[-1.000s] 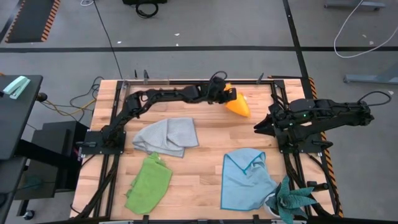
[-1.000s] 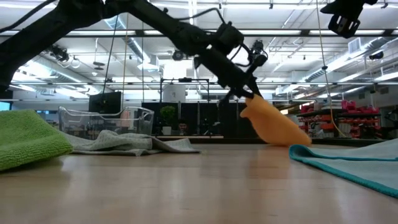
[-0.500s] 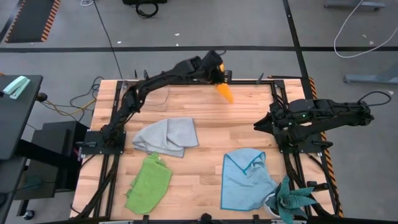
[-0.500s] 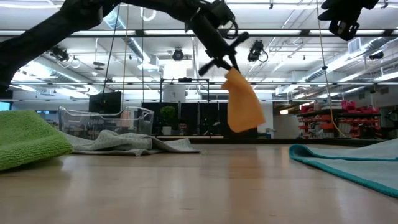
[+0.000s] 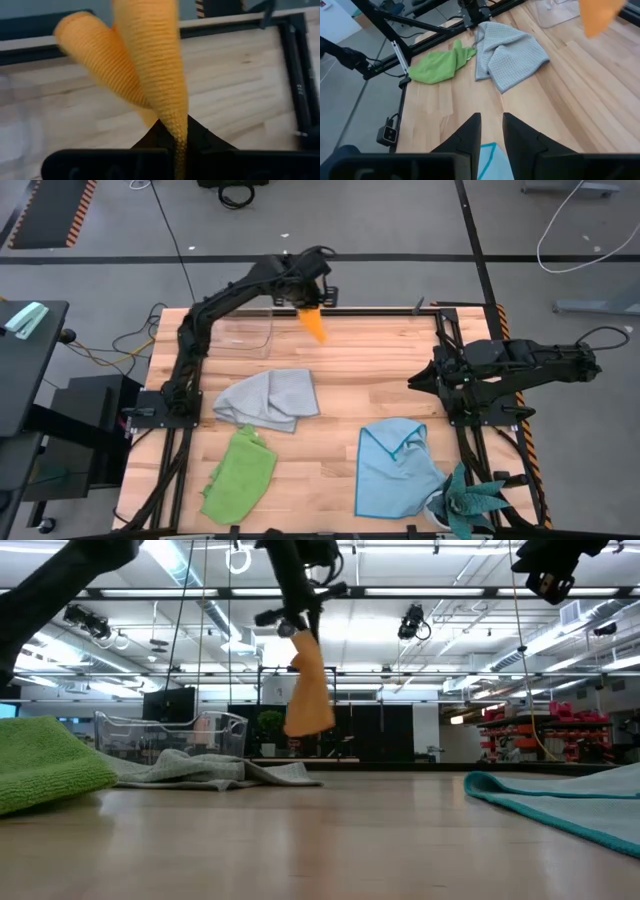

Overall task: Fold microfiber towels
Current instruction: Put the orange microfiber cloth into the transparent bin

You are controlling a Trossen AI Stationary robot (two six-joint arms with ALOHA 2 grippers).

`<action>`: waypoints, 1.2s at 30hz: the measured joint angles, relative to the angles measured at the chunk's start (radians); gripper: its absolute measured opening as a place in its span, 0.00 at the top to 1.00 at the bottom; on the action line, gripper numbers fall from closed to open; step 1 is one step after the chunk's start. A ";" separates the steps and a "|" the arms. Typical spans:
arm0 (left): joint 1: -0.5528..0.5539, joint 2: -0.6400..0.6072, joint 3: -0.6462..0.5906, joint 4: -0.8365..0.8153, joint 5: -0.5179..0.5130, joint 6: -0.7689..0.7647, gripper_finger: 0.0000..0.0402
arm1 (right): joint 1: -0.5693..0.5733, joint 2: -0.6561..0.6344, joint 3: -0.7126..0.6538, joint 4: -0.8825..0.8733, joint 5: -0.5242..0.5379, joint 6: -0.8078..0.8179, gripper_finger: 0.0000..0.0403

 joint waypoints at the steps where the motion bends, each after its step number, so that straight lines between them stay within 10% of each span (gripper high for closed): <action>1: 0.009 -0.012 0.000 -0.025 -0.004 -0.001 0.98 | 0.000 0.001 0.000 0.000 0.000 -0.004 0.79; 36: 0.231 -0.036 -0.110 -0.271 -0.021 0.078 0.98 | 0.000 0.045 0.000 -0.002 0.030 0.048 0.79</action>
